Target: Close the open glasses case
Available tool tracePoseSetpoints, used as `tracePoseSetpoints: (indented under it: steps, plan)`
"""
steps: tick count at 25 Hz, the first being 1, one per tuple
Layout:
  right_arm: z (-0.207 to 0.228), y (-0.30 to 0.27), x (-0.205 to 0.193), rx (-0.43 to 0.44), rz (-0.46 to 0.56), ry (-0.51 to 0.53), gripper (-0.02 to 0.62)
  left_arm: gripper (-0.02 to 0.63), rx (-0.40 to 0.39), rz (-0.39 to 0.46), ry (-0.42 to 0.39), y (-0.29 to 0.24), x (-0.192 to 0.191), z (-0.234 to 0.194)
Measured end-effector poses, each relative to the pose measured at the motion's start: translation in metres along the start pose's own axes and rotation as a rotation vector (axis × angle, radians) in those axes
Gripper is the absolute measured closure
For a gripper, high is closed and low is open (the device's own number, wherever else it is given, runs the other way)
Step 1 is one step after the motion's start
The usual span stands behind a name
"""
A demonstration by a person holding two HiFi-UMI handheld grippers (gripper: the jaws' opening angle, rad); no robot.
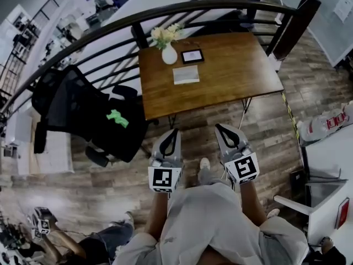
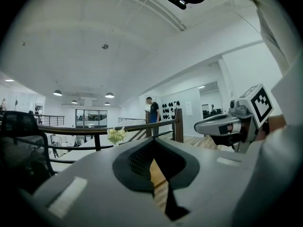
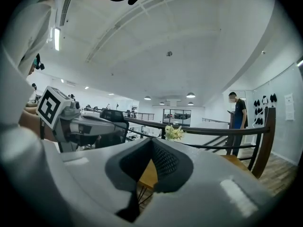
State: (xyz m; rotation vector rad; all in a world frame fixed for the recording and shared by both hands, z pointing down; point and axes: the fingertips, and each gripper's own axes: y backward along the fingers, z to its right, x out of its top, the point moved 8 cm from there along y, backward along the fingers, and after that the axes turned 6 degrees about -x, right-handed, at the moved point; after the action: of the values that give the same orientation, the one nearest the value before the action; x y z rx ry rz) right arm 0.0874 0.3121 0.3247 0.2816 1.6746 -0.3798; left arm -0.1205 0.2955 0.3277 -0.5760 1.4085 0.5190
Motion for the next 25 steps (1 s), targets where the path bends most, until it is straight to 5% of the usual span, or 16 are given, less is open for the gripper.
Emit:
tracePoseSetpoints:
  steps: [25]
  plan:
    - [0.098, -0.108, 0.003, 0.095, 0.037, 0.004, 0.592, 0.588, 0.116, 0.004, -0.025, -0.111, 0.014, -0.041]
